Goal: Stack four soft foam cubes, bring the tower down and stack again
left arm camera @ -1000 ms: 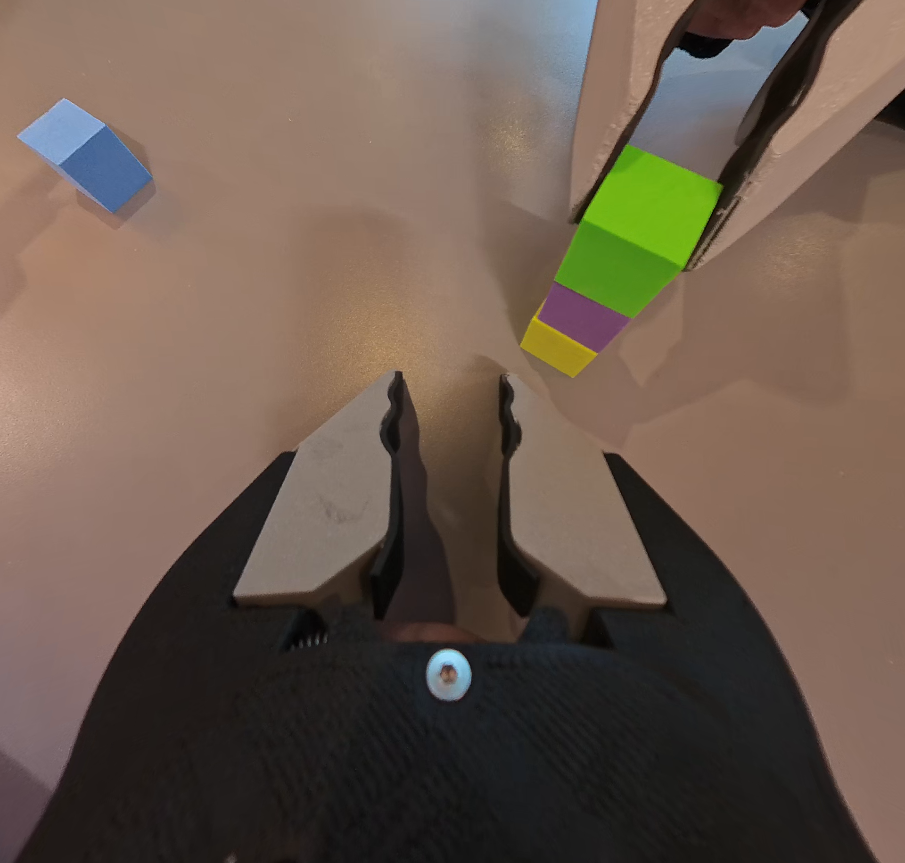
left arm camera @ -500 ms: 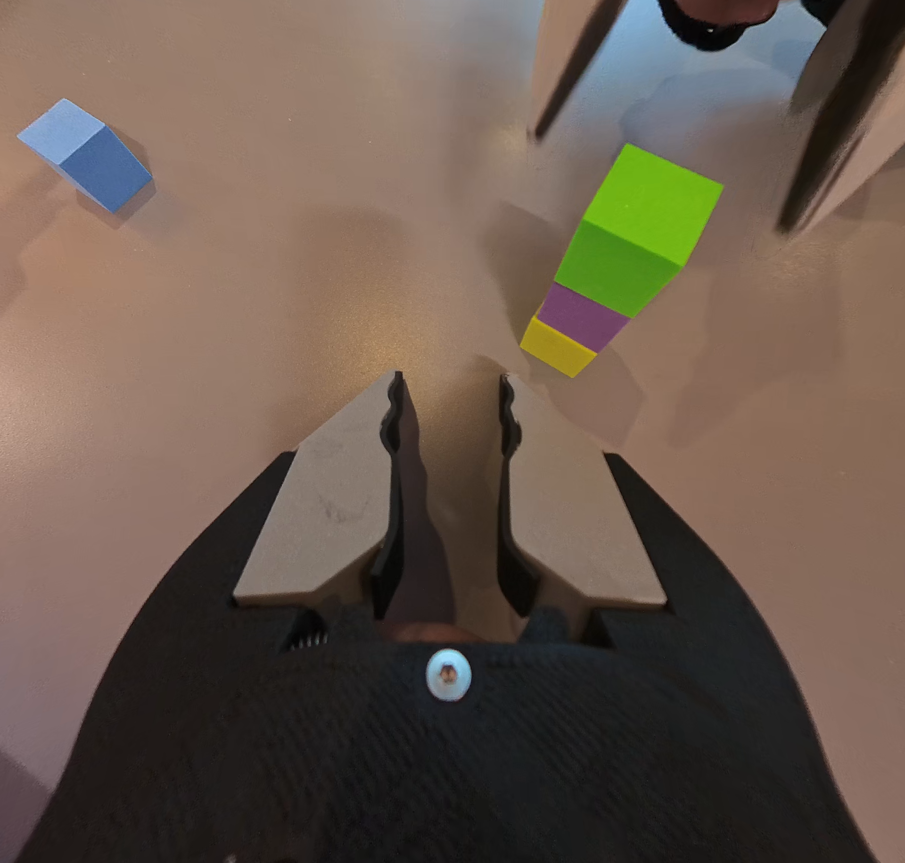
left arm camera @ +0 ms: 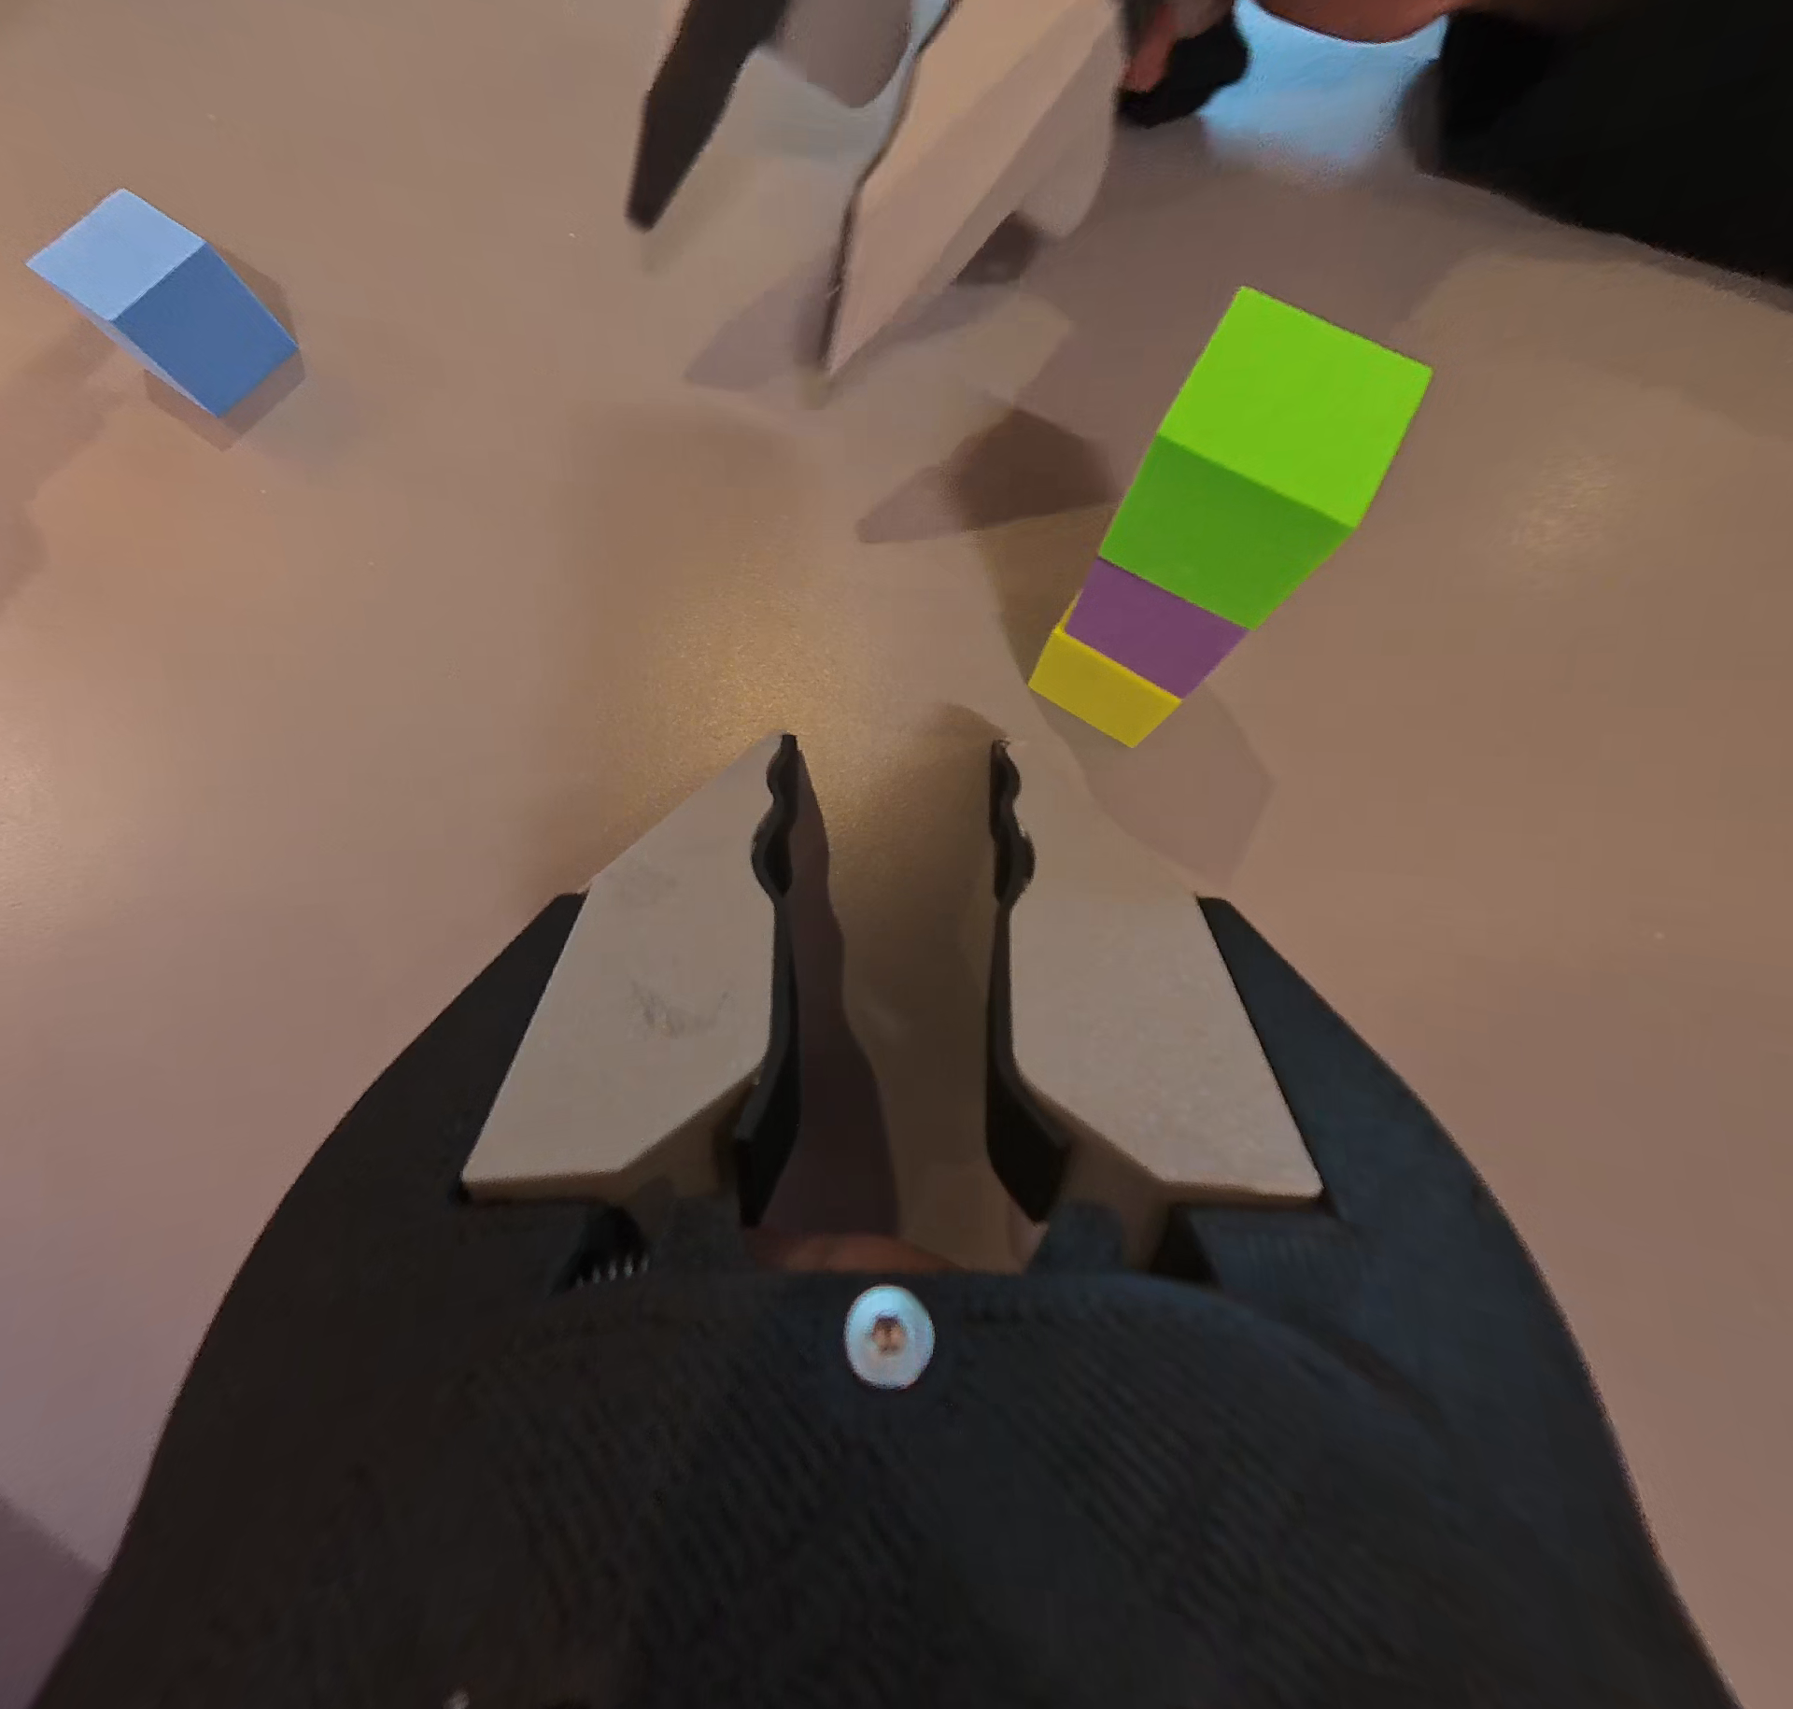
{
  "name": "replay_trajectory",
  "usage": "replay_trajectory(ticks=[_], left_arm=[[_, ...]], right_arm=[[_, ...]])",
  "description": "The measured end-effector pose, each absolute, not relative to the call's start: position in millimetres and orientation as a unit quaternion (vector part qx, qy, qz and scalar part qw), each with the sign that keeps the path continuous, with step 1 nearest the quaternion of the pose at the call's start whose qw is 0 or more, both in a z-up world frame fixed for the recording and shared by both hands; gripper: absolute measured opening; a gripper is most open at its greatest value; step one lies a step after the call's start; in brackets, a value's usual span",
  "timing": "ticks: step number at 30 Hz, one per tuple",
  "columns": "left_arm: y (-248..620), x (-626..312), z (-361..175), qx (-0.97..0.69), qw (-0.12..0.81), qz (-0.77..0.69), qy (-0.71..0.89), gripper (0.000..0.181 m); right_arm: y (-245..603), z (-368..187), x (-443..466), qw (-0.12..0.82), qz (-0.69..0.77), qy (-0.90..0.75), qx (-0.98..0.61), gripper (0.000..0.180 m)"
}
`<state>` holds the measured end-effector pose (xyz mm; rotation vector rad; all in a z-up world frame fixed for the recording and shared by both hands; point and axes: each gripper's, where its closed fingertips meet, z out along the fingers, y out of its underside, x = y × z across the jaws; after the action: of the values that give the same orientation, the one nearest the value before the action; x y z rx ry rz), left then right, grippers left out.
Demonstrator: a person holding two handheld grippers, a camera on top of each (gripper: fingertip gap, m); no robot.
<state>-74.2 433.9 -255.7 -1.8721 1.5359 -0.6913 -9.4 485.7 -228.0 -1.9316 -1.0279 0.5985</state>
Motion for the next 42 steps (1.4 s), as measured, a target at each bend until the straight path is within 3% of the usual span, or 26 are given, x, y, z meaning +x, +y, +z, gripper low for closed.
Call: replay_trajectory(ticks=[20,23,24,42], left_arm=[[437,-74,-255,-0.718,0.300,-0.275,0.564,0.033],[437,-74,-255,-0.719,0.300,-0.276,0.564,0.032],[437,-74,-255,-0.719,0.300,-0.276,0.563,0.032],[431,-74,-255,-0.712,0.304,-0.267,0.574,0.043]], right_arm=[[601,-233,-20,0.413,0.233,-0.419,-0.774,0.053],[609,-235,-21,0.401,0.239,-0.422,-0.778,0.047],[609,-237,-22,0.393,0.241,-0.426,-0.778,0.033],[565,-232,-3,0.436,0.186,-0.433,-0.766,0.032]])
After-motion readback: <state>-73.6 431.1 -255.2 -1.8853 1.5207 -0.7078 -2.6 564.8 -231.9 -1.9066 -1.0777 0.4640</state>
